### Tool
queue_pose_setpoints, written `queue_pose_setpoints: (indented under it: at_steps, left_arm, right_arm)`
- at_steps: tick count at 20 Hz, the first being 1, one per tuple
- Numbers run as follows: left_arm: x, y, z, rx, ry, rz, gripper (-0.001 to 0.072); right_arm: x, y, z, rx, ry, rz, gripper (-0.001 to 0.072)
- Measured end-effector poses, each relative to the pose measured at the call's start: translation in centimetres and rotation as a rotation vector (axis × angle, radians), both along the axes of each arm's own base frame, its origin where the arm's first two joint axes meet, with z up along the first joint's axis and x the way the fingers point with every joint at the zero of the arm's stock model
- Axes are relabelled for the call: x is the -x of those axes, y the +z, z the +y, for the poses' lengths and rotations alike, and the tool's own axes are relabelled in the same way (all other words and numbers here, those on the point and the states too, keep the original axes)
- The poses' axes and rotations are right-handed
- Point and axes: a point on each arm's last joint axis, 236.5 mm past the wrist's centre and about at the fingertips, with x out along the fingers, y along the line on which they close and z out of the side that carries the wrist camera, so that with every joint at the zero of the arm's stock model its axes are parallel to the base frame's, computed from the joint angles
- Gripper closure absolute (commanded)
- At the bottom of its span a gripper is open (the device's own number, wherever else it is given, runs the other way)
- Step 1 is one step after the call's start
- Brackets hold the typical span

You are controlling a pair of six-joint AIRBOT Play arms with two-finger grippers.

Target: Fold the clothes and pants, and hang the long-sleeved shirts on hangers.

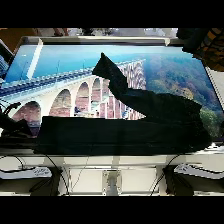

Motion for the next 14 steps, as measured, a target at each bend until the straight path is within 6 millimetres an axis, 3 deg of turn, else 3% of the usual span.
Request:
queue_pose_setpoints:
  at_steps: [1, 3, 6, 8, 12, 14]
  left_arm:
    - [-0.6, 0.0, -0.4, 0.014, 0.013, -0.025, 0.0375]
    - [-3.2, 0.2, -2.0, 0.079, 0.060, -0.123, 0.0374]
    - [-8.7, 1.6, -5.3, 0.200, 0.141, -0.317, 0.0372]
    - [-12.0, 2.7, -7.7, 0.258, 0.161, -0.417, 0.0362]
    - [-16.1, 3.7, -13.1, 0.308, 0.112, -0.529, 0.0358]
    - [-17.3, 3.8, -15.6, 0.312, 0.074, -0.566, 0.0358]
  right_arm:
    - [-1.4, -0.1, 0.6, -0.026, -0.003, -0.058, 0.0501]
    - [-6.0, 0.1, 3.0, -0.111, 0.039, -0.233, 0.0503]
    - [-15.2, 1.8, 8.6, -0.205, 0.188, -0.510, 0.0498]
    - [-20.8, 2.9, 13.8, -0.224, 0.348, -0.633, 0.0377]
    - [-29.9, 3.9, 26.8, -0.155, 0.704, -0.811, 0.0390]
    - [-33.1, 3.7, 33.3, -0.121, 0.858, -0.869, 0.0389]
